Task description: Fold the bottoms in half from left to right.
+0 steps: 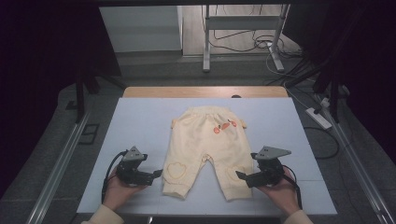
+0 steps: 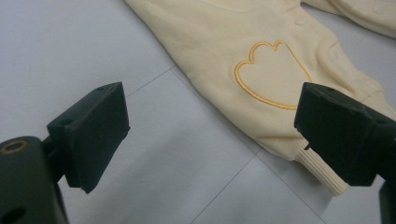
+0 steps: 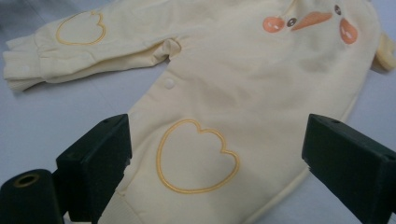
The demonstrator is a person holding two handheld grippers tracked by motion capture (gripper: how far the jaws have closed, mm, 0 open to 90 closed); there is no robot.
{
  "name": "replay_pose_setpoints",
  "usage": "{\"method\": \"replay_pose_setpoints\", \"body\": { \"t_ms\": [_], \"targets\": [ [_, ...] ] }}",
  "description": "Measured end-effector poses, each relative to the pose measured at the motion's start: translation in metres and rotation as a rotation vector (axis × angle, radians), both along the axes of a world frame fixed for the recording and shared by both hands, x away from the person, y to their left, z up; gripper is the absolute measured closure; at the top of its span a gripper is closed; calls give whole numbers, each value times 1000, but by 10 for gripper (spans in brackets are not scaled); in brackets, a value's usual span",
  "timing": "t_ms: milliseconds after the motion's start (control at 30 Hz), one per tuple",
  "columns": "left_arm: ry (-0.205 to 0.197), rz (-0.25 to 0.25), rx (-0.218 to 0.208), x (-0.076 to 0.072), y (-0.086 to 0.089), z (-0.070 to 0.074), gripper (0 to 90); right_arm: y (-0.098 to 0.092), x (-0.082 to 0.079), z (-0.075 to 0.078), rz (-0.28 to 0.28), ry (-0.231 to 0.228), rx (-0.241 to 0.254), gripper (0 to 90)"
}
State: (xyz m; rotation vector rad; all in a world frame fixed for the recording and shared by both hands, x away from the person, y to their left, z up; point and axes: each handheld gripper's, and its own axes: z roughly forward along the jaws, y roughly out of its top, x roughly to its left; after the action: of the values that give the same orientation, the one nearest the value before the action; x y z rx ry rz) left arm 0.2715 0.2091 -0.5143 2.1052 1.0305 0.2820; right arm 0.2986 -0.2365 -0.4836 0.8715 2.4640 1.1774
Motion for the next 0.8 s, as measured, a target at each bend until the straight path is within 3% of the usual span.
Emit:
{"method": "replay_pose_setpoints", "body": {
  "t_ms": [533, 800],
  "targets": [
    [-2, 3, 3, 1, 1, -1, 104, 25, 0, 0, 44, 5, 5, 85],
    [4, 1, 7, 1, 0, -2, 104, 44, -4, 3, 92, 6, 10, 85]
  ]
}}
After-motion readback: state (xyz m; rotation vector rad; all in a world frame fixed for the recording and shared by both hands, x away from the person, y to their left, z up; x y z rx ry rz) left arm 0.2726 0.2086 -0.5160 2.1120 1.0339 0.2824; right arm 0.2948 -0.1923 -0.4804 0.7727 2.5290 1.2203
